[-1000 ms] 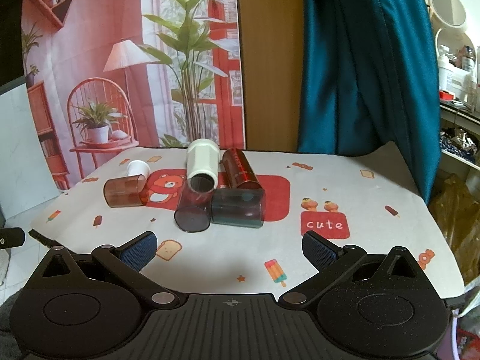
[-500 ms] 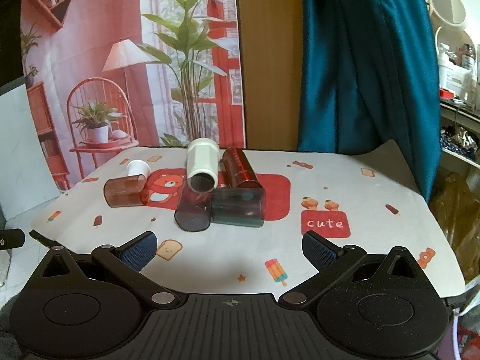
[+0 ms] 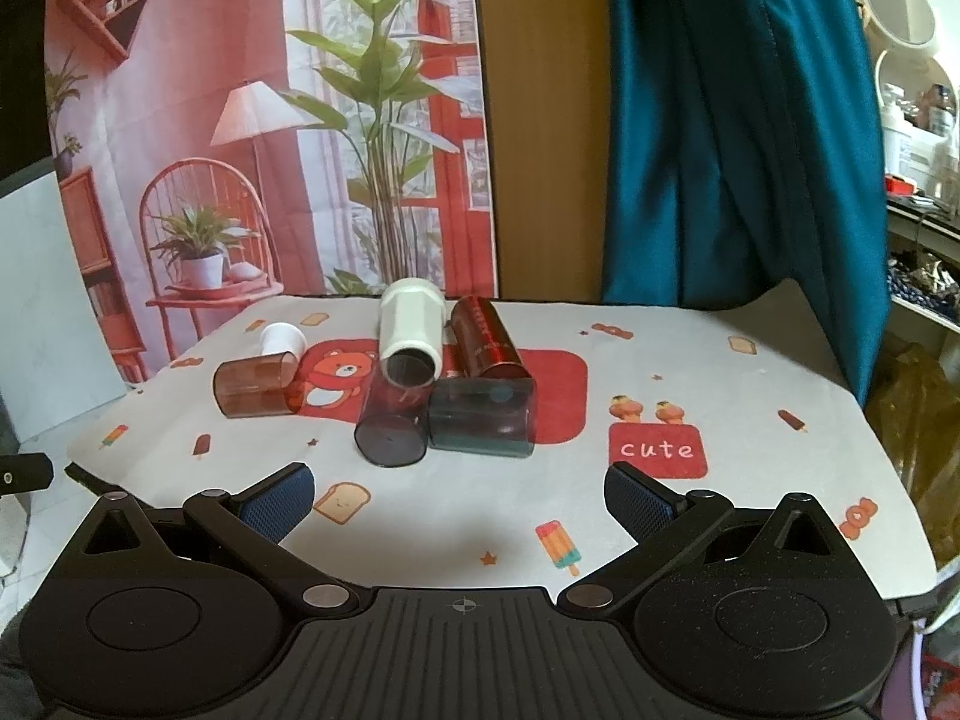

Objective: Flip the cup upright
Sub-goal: 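Move the right gripper toward the clear grey cup lying on its side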

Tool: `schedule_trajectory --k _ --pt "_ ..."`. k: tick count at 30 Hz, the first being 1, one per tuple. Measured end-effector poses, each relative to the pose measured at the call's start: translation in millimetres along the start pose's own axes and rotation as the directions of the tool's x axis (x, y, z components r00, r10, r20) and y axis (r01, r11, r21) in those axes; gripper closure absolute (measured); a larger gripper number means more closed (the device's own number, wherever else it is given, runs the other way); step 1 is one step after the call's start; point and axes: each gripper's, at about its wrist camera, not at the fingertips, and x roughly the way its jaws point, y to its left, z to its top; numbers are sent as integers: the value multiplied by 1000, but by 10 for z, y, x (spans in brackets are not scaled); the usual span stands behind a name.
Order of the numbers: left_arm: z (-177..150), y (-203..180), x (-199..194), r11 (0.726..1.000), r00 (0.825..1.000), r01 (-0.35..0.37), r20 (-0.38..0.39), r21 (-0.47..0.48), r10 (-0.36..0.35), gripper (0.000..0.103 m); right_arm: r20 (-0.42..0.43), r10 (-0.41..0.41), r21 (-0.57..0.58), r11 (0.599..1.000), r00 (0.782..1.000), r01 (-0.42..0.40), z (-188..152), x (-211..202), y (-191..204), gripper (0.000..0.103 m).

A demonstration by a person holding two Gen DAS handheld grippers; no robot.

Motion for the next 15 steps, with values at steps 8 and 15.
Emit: schedule_trajectory --k 8,15 --pt "63 -4 207 1000 1000 -5 -17 17 6 0 -38 4 19 1000 999 -3 -39 210 -59 0" --pt "101 -5 487 1000 999 -18 -42 6 18 0 -84 16 27 1000 996 -13 -77 510 -74 0"
